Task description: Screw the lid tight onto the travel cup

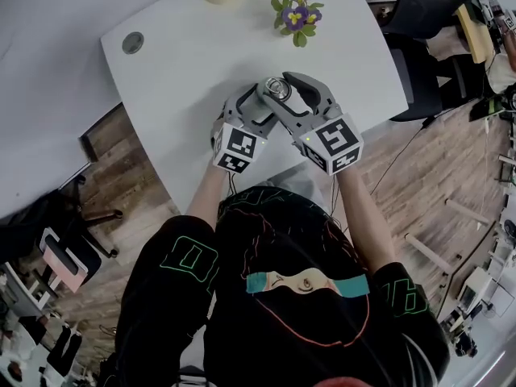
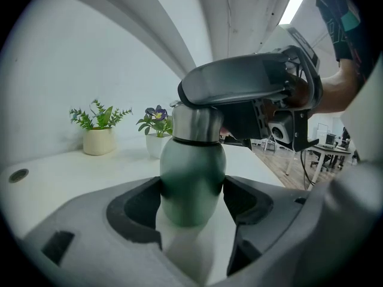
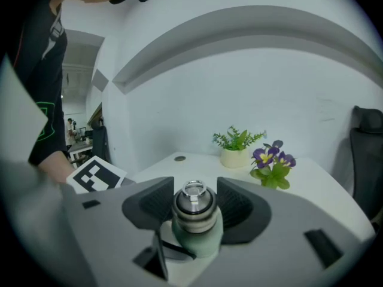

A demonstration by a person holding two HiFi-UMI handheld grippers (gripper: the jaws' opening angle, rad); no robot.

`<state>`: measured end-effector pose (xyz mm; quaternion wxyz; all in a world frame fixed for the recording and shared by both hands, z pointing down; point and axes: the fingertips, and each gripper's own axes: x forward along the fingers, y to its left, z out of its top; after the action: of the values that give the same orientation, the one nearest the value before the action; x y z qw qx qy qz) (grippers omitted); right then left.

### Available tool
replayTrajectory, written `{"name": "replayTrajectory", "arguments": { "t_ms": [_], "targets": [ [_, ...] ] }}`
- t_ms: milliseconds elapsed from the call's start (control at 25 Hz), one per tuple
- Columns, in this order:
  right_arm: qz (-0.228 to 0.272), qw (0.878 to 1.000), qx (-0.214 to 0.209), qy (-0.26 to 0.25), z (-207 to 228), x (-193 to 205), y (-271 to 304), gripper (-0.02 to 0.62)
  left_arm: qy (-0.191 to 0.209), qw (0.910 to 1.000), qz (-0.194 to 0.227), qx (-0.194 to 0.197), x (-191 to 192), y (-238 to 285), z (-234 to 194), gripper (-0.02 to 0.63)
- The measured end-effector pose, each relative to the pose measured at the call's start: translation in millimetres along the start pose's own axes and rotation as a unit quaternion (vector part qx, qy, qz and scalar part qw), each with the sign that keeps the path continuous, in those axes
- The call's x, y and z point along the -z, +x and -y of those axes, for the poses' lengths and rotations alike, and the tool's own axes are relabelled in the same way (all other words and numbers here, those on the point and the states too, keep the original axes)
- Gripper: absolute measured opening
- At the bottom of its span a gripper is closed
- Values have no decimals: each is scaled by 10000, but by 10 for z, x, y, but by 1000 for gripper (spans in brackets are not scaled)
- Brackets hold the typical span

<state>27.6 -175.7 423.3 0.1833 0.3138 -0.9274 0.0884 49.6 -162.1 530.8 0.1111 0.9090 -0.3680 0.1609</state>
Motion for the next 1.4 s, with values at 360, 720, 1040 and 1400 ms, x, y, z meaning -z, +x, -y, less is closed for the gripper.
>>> {"name": "replayTrajectory", "arguments": {
  "t_ms": [360,720,1040,1400],
  "targets": [
    [103,9992,347,156,9,13,-10,231,3,10000,23,0,6,1,4,337],
    [-52,9989,-269,-378,-88,-36,27,273,1,10000,24,20,0,2,14,337],
    [-344,9865,-1378,-816,-189,-7,11,280,-18,10000,9,37,10,6,25,337],
    [-604,9691,-2132,-1088,-165,40,6,246,-12,10000,18,34,8,10,25,337]
  ]
}}
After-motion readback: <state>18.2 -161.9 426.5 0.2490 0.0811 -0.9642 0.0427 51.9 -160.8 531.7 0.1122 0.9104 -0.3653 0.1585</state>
